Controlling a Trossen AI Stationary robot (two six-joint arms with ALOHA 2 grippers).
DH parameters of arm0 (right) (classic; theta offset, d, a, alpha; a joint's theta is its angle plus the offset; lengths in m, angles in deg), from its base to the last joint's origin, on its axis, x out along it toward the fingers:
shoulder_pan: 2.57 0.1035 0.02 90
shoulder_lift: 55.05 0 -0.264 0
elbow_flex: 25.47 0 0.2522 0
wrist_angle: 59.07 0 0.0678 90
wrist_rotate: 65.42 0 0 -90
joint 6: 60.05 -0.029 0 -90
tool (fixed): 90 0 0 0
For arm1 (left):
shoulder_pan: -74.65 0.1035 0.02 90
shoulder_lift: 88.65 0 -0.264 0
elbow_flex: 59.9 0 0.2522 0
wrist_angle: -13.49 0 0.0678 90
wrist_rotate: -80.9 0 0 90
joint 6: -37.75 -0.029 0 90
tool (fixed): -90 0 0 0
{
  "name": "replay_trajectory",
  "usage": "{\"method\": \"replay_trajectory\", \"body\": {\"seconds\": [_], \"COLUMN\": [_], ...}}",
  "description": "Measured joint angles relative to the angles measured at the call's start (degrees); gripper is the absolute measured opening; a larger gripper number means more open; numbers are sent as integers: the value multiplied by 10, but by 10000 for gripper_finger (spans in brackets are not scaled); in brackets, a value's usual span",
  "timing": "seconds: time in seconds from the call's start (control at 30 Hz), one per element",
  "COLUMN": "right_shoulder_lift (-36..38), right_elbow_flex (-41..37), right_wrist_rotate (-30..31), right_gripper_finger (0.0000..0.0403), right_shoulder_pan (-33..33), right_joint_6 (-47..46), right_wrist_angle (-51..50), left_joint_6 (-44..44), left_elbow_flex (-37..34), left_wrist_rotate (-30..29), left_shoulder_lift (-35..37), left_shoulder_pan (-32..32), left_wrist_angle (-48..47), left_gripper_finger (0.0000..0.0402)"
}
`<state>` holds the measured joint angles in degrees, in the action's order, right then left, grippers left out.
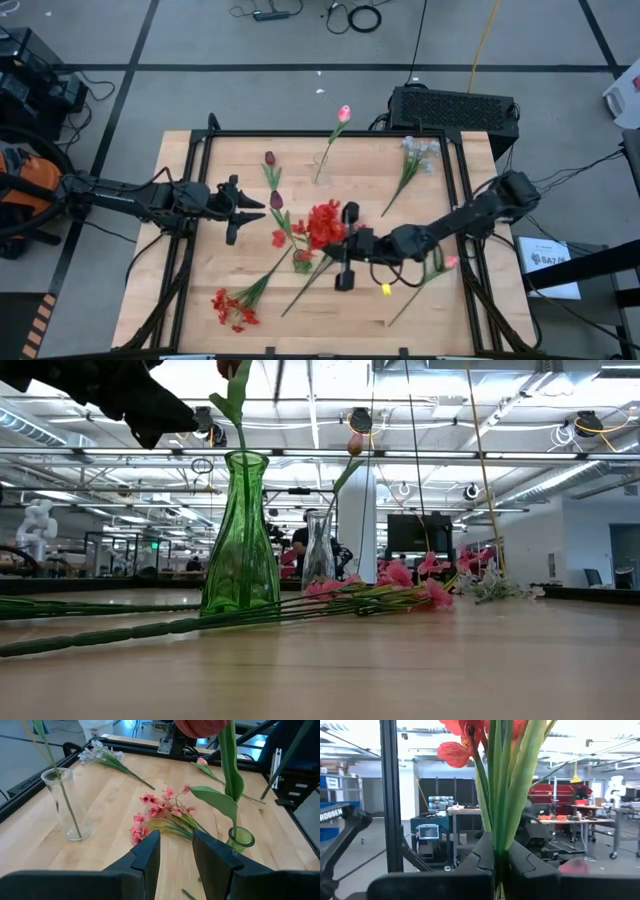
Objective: Sort flowers into vase by color
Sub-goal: Put the top orange flowers into the green flower vase
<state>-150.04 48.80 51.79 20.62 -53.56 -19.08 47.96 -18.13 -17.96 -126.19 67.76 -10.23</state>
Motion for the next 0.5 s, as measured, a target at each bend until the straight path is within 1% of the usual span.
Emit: {"method": "replay_trajectory", "body": {"seconds": [0.13, 0.23, 0.5], "right_shoulder_lift": [-35, -51, -78], "right_elbow_flex": [0, 0, 0], "right_wrist_rotate": [-32, -49, -52], "right_gripper_finger": [0, 0, 0], "right_shoulder_pan": [-21, -30, -45], "right_joint_6": [-27, -27, -28], "right_wrist_angle": [20, 21, 21], "left_joint_6": [0, 0, 0], "left_elbow_flex": [0, 0, 0], "left_wrist_rotate": [0, 0, -1], "left_shoulder_lift": [0, 0, 0], "left_shoulder_pan": [0, 0, 0], "left_wrist_angle": [0, 0, 0], "left_gripper_finger": [122, 122, 122]}}
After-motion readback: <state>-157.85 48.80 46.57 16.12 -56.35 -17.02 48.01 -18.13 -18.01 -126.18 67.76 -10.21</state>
